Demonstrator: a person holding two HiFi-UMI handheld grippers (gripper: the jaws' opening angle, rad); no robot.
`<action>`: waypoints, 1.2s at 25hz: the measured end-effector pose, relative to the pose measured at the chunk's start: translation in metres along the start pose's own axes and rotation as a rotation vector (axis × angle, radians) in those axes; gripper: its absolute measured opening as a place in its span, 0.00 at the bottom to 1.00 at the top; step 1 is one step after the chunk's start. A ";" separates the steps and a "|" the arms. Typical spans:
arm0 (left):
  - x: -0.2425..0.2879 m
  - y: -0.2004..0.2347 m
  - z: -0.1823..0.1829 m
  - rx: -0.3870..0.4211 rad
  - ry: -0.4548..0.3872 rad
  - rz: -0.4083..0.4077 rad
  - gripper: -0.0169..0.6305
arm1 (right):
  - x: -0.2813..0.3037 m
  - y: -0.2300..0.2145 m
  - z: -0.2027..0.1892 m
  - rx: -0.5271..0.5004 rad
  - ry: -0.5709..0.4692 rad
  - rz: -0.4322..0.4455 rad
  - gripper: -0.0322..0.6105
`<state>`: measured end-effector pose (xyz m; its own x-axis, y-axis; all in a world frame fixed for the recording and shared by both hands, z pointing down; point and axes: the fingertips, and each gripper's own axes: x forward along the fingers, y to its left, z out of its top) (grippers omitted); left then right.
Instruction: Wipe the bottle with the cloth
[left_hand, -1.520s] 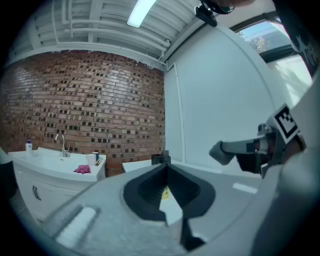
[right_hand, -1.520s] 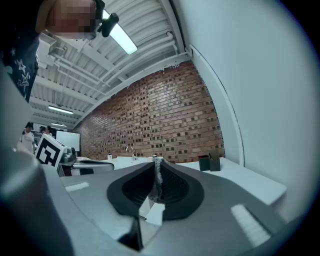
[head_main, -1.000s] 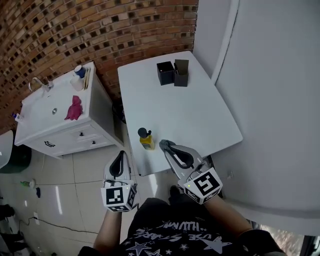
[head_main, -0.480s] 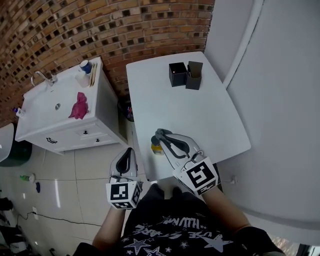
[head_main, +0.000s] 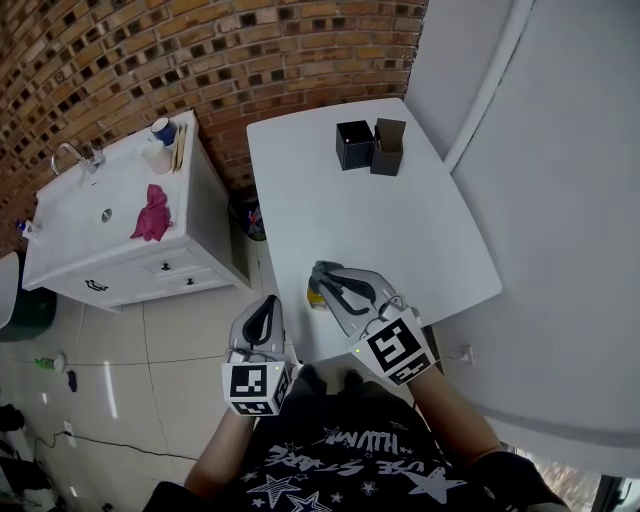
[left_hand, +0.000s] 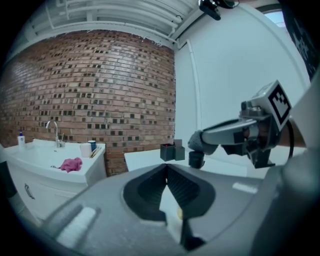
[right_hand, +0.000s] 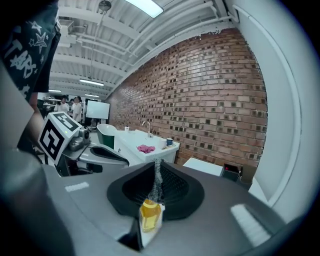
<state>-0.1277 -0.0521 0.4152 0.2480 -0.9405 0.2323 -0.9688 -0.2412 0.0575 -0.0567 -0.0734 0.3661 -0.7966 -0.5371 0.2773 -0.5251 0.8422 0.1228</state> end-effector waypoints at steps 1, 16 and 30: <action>0.002 -0.002 -0.003 -0.003 0.006 -0.008 0.03 | -0.001 0.002 -0.001 -0.016 0.004 0.005 0.11; 0.023 -0.005 -0.011 -0.022 0.030 -0.055 0.03 | -0.014 0.039 0.001 -0.090 0.066 0.131 0.11; 0.043 0.004 -0.013 0.075 0.022 -0.169 0.03 | -0.027 0.074 -0.047 -0.196 0.047 0.185 0.11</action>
<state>-0.1208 -0.0898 0.4383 0.4066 -0.8796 0.2470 -0.9101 -0.4136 0.0251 -0.0600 0.0054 0.4127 -0.8563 -0.3743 0.3558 -0.3001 0.9214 0.2470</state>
